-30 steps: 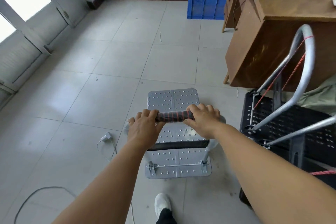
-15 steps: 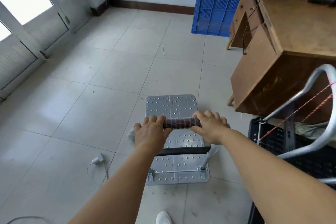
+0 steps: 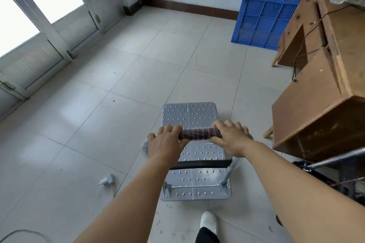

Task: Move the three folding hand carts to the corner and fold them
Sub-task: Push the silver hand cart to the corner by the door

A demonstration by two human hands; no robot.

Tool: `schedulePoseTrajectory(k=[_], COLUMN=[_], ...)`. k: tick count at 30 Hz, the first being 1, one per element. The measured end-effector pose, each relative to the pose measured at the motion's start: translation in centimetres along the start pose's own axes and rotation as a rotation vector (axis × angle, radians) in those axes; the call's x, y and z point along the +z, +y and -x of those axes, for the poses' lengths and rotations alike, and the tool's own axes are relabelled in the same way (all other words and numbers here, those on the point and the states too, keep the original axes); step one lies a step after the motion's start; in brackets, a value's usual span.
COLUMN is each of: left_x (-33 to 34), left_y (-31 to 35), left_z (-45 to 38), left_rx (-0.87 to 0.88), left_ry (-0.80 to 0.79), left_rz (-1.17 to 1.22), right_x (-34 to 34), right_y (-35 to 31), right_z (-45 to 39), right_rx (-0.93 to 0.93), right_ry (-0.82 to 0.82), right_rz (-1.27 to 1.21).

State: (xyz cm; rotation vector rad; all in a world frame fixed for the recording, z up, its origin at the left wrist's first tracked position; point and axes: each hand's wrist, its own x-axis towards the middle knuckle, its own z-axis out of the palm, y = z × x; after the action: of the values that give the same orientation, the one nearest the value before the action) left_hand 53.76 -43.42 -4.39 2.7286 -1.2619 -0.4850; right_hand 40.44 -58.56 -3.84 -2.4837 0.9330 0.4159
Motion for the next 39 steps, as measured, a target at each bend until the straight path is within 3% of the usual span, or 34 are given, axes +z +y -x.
schedulePoseTrajectory(k=[14,39], left_x=[-3.7,-12.7], left_y=[-1.0,-8.5], left_z=[-12.4,-41.2], left_rx=[-0.176,-0.188], left_ry=[0.034,0.039], left_rz=[0.051,0.058], right_x=[-6.6,-18.5], right_y=[-1.1,-7.0], right_z=[-14.5,-42.7], right_rx=[-0.161,-0.171], right_ry=[-0.007,-0.054], right_rz=[0.048,0.055])
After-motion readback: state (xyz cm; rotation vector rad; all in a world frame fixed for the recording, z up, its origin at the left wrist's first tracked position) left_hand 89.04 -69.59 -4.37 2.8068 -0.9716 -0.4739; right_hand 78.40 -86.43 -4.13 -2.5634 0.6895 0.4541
